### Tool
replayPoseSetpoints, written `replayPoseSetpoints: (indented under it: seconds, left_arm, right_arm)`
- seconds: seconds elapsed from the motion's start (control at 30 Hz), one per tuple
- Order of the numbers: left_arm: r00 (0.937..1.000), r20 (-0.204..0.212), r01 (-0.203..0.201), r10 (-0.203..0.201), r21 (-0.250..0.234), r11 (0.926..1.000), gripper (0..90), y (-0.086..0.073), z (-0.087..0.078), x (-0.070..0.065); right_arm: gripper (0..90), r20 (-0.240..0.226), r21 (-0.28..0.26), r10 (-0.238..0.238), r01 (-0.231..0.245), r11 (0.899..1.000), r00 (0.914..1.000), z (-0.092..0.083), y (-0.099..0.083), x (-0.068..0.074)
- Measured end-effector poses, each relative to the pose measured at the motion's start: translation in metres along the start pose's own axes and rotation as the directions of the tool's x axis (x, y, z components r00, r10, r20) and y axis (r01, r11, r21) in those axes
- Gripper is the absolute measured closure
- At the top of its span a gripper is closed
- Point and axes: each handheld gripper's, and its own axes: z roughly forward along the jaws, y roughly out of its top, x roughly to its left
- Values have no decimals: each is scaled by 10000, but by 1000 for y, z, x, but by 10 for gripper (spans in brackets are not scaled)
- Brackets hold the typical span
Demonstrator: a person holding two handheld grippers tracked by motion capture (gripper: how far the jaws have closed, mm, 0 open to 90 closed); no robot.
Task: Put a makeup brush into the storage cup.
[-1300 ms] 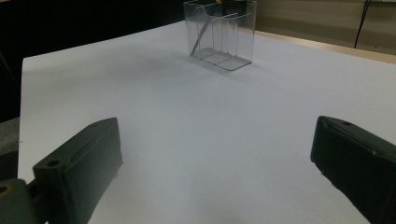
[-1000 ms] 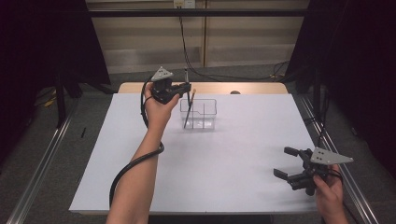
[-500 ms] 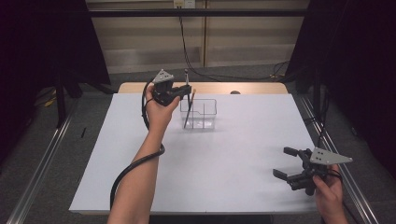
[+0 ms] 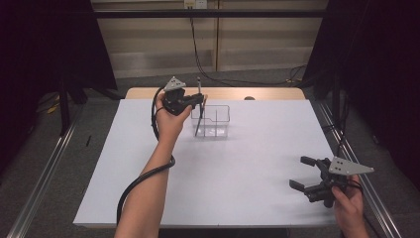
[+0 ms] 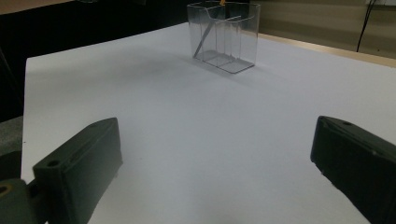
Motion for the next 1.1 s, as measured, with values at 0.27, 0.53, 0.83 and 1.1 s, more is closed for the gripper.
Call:
replayPoseSetpoints:
  seconds: [0.27, 0.53, 0.83, 1.1]
  left_arm:
    - [10000, 16, 15, -15, -4, 10000, 836, -2, 1, 0]
    - [9999, 84, 80, -80, -30, 10000, 836, -5, 3, -1]
    - [9999, 49, 120, -120, 55, 9999, 835, -9, 3, 0]
    - [9999, 130, 96, -98, 157, 9998, 834, -11, 5, -1]
  right_arm:
    - [14, -38, -32, 2, -2, 10000, 10000, 0, 0, 0]
    - [14, -79, -36, -19, 19, 10000, 10000, 0, 1, 0]
    - [14, -97, -45, -21, 21, 10000, 10000, 0, 1, 0]
    - [14, -98, -68, -8, 8, 10000, 10000, 0, 1, 0]
